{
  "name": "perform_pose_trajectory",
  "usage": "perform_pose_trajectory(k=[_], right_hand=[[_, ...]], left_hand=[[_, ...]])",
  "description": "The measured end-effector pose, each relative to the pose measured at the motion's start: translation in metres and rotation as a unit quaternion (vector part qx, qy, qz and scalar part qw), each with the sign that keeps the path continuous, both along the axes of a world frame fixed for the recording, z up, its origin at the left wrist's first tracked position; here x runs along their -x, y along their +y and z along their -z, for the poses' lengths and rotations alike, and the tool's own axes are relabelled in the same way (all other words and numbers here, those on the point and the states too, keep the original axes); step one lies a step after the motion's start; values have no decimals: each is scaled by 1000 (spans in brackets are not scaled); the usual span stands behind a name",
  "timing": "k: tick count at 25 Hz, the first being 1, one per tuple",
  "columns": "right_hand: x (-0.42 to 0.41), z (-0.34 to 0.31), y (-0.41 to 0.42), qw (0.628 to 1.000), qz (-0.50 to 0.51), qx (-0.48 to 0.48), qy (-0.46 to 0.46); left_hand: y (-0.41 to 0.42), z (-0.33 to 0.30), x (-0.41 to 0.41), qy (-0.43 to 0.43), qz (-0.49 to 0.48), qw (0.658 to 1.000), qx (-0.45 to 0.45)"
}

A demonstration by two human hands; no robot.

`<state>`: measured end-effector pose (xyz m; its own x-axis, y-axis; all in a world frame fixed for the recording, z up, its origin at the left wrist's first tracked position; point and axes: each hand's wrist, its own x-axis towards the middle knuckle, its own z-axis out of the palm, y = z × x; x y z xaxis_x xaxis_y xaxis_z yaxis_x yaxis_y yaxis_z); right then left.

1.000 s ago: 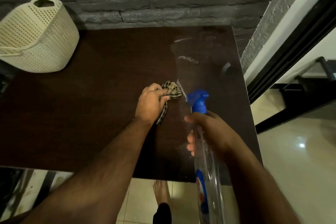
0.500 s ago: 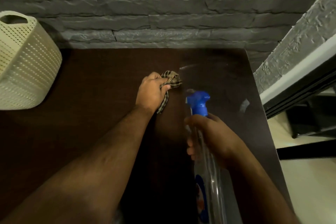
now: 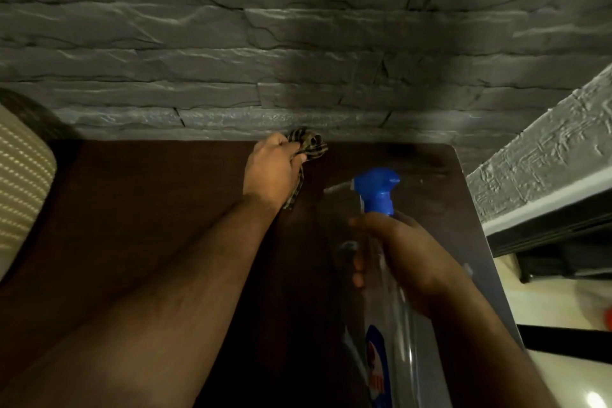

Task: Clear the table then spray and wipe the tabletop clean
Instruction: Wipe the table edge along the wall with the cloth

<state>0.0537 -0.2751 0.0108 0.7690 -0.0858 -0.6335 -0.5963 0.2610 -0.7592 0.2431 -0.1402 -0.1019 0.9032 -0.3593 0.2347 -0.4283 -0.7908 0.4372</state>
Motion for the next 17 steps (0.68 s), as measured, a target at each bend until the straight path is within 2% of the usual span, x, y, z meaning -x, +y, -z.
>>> perform_pose_trajectory(k=[5,11,17], right_hand=[[-25,-7,-14,999,12,11,-31],[-34,-2,-35,999,-31,16,-1],[-28,3,-49,999,-17,30,6]], left_hand=[[1,-2,1,-13,-5,1000,-6],[-4,-5,7,-7,-27,1000,-14],[-8,-7,12,-13,-52,998,-25]])
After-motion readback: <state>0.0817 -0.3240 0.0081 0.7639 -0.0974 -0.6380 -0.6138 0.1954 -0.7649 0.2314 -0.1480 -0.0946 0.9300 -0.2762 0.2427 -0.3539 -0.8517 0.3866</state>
